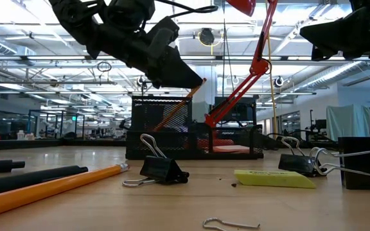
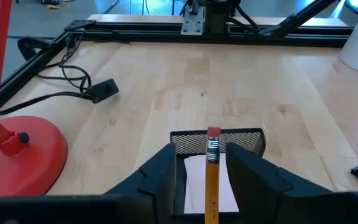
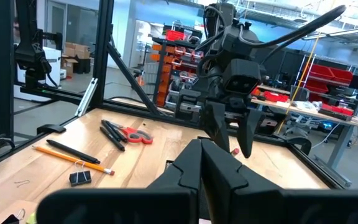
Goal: Pick and place office supplies into organizer
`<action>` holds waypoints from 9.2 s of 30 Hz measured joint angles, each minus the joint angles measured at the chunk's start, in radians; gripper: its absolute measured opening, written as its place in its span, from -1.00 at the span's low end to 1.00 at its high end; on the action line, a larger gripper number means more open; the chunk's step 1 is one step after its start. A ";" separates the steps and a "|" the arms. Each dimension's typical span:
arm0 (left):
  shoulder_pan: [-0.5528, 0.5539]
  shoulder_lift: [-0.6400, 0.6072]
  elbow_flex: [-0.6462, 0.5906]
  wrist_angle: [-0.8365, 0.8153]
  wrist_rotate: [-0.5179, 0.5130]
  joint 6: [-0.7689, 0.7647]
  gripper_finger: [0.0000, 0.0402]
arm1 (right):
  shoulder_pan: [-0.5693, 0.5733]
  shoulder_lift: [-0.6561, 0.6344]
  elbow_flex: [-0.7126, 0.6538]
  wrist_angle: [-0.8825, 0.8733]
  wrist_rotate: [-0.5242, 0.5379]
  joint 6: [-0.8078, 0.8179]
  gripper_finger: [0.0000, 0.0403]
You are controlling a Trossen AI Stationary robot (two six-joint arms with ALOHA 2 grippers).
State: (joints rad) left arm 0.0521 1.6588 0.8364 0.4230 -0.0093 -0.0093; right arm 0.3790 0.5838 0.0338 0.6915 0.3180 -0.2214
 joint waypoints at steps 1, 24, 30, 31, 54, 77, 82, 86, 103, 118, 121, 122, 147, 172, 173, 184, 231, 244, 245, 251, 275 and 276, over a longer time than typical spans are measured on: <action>0.000 -0.002 0.000 0.001 0.000 0.000 -0.24 | 0.000 0.000 0.000 0.000 0.000 0.000 -0.98; -0.391 -0.353 0.200 -0.752 -0.545 -0.283 -0.15 | 0.000 0.000 0.000 -0.038 -0.001 0.019 -0.98; -0.512 -0.282 0.209 -0.740 -0.606 -0.489 -0.15 | 0.000 0.001 0.000 -0.036 -0.001 0.020 -0.98; -0.532 -0.260 0.206 -0.748 -0.613 -0.502 -0.15 | 0.000 0.001 0.000 -0.034 -0.001 0.020 -0.98; -0.712 0.161 0.205 0.016 -0.518 -0.822 -0.15 | 0.000 0.001 0.000 -0.023 -0.003 -0.022 -0.98; -0.760 0.384 0.834 -1.707 -0.218 -1.262 -0.15 | 0.000 0.001 0.000 -0.042 -0.006 0.076 -0.98; -0.756 0.386 0.782 -1.697 -0.198 -1.197 -0.15 | 0.000 0.001 0.000 -0.038 -0.006 0.085 -0.98; -0.741 0.385 0.730 -1.685 -0.165 -1.183 -0.15 | 0.000 0.001 0.000 -0.049 -0.006 0.102 -0.98; -0.714 0.254 0.458 -1.373 -0.096 -1.113 -0.15 | 0.000 0.001 0.000 -0.073 -0.006 0.104 -0.98; -0.714 0.191 0.235 -1.086 -0.099 -1.146 -0.15 | 0.000 0.002 0.000 -0.084 -0.006 0.105 -0.98; -0.714 0.192 0.235 -1.086 -0.104 -1.137 -0.15 | 0.000 0.002 0.000 -0.084 -0.006 0.105 -0.98; -0.714 0.192 0.235 -1.083 -0.106 -1.131 -0.15 | 0.000 0.002 0.000 -0.083 -0.006 0.105 -0.98; -0.713 0.196 0.231 -1.033 -0.118 -1.093 -0.80 | 0.000 0.002 0.000 -0.083 -0.006 0.105 -0.98; -0.657 -0.060 0.230 -0.641 -0.682 -0.508 -0.79 | 0.000 0.002 0.000 -0.077 -0.006 0.102 -0.98; -0.651 -0.063 0.230 -0.602 -0.704 -0.439 -0.79 | 0.000 0.002 0.000 -0.077 -0.006 0.102 -0.98; -0.440 -0.070 0.230 -0.345 -0.719 0.018 -0.79 | 0.000 0.002 0.000 -0.076 -0.006 0.104 -0.98; -0.160 -0.089 -0.298 0.265 -0.295 -0.004 -0.79 | 0.000 0.002 0.000 -0.112 -0.002 0.108 -0.98; -0.129 -0.089 -0.296 0.222 -0.249 -0.039 -0.79 | 0.000 0.002 0.000 -0.087 -0.001 0.097 -0.98; -0.129 -0.089 -0.296 0.224 -0.249 -0.039 -0.79 | 0.000 0.002 0.000 -0.087 -0.002 0.097 -0.98; -0.130 -0.089 -0.297 0.226 -0.249 -0.049 -0.63 | 0.000 0.002 0.000 -0.090 -0.002 0.098 -0.98; -0.230 -0.203 0.051 -0.267 -0.344 -0.049 -0.26 | 0.000 0.003 0.000 -0.100 -0.005 0.101 -0.98; -0.253 -0.204 0.095 -0.343 -0.356 -0.070 -0.26 | 0.000 0.003 0.000 -0.100 -0.005 0.102 -0.98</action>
State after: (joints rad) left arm -0.2011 1.4549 0.9312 0.0801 -0.3657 -0.0797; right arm 0.3794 0.5865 0.0334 0.5914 0.3130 -0.1196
